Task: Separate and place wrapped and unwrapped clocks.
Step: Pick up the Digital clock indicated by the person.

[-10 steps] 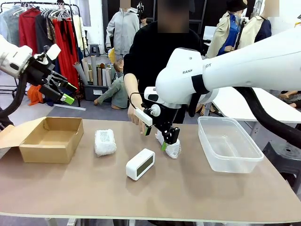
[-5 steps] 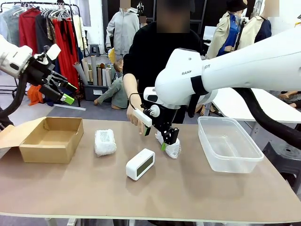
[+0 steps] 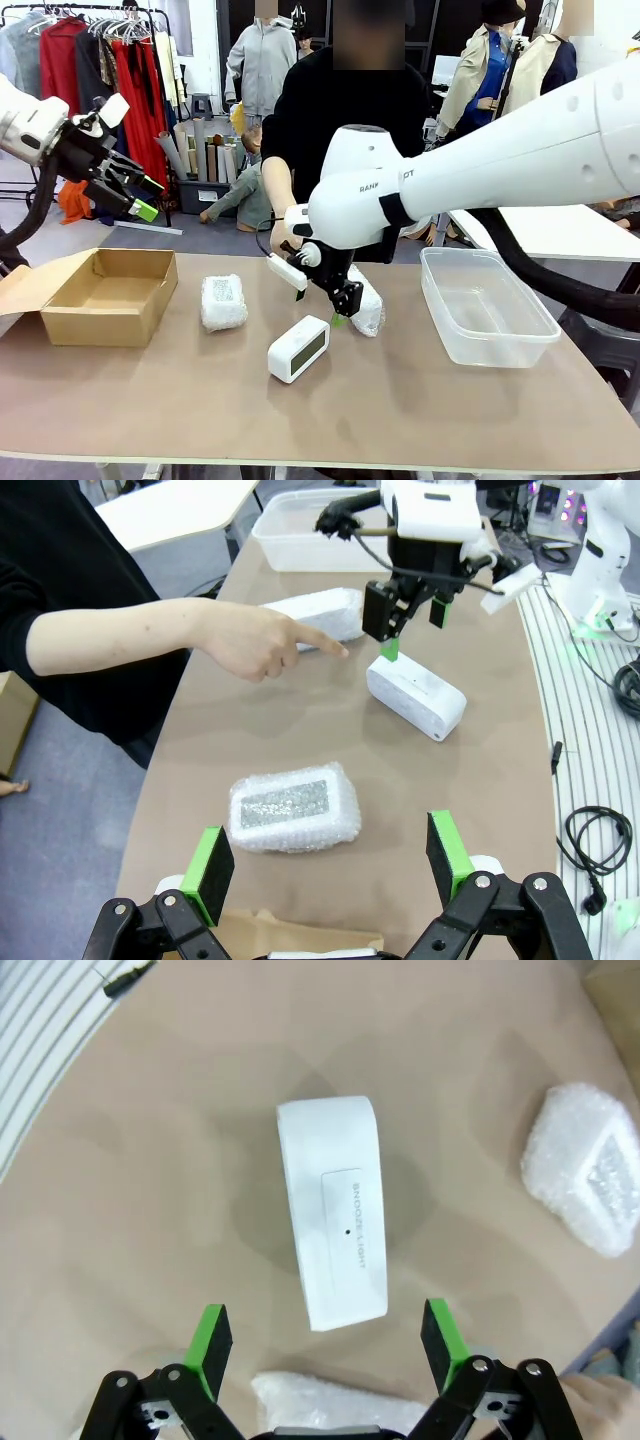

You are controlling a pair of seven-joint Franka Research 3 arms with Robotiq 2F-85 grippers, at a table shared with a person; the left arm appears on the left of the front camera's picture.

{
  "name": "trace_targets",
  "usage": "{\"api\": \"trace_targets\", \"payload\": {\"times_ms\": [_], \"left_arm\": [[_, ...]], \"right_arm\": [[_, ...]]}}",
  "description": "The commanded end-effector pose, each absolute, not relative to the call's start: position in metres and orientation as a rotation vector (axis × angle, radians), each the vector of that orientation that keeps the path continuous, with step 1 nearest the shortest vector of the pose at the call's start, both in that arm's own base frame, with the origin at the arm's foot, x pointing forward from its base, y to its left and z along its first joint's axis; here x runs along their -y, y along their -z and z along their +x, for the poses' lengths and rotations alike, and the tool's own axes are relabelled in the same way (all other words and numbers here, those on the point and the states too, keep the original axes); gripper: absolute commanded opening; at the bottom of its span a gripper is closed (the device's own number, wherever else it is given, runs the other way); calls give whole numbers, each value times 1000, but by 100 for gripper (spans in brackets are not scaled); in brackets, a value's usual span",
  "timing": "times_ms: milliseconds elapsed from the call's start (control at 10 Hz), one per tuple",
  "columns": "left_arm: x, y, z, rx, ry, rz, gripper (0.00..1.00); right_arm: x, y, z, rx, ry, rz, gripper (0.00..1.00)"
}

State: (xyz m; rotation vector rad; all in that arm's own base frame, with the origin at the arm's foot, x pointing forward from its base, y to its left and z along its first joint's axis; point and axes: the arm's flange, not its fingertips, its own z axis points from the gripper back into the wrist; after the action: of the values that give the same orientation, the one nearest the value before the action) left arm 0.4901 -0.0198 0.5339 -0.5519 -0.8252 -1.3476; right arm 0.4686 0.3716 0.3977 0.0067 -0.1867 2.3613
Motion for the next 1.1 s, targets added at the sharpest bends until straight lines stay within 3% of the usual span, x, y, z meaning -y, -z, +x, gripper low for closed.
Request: {"api": "trace_targets", "payload": {"times_ms": [0, 1000], "left_arm": [[20, -535, 490, 832, 1342, -560, 100], [20, -535, 490, 832, 1342, -560, 100]], "right_arm": [[-390, -387, 469, 180, -2366, -45, 100], [-411, -338, 468, 88, -2400, 5, 100]]}}
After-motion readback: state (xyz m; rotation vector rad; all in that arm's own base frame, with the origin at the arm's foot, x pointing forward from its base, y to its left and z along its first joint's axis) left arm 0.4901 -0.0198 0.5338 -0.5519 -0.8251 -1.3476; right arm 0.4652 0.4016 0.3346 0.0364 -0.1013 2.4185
